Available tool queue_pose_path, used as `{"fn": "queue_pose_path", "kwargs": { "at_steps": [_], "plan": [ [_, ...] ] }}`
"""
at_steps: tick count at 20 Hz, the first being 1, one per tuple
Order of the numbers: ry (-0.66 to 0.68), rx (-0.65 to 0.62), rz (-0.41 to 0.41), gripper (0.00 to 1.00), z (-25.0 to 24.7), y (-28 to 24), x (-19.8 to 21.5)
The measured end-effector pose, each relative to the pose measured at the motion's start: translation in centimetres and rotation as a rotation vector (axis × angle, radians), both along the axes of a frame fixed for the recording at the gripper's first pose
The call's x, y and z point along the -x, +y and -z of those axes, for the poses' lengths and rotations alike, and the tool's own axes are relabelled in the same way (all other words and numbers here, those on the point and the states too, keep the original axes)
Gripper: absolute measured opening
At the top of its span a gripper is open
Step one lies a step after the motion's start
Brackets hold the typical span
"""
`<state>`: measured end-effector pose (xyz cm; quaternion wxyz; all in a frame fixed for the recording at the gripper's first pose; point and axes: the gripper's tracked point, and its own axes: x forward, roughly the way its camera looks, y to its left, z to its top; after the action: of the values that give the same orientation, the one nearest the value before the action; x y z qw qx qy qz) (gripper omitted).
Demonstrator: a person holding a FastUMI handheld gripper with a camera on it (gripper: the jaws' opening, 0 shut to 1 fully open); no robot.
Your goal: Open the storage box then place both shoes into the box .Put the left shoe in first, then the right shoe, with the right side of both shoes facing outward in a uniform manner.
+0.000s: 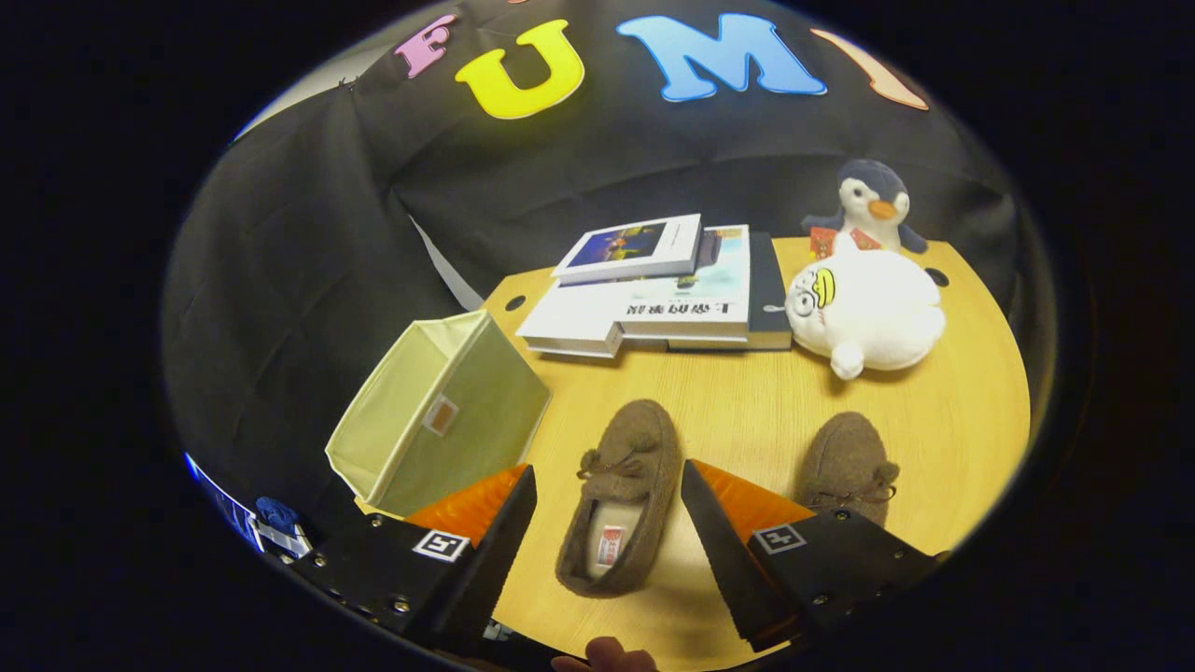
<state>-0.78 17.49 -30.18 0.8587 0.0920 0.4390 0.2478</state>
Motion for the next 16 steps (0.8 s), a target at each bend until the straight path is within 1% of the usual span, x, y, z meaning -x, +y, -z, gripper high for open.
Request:
{"fn": "queue_pose_path", "kwargs": {
  "at_steps": [5, 9, 14, 16],
  "plan": [
    [0.086, 0.066, -0.012, 0.95, 4.6, -0.2, 0.9],
    [0.178, 0.158, -0.014, 0.94, 8.5, -0.8, 1.3],
    [0.216, 0.177, 0.014, 0.91, 10.6, 0.1, -1.4],
    [0.247, 0.186, 0.018, 0.86, 11.6, 0.5, -1.7]
  ]
}}
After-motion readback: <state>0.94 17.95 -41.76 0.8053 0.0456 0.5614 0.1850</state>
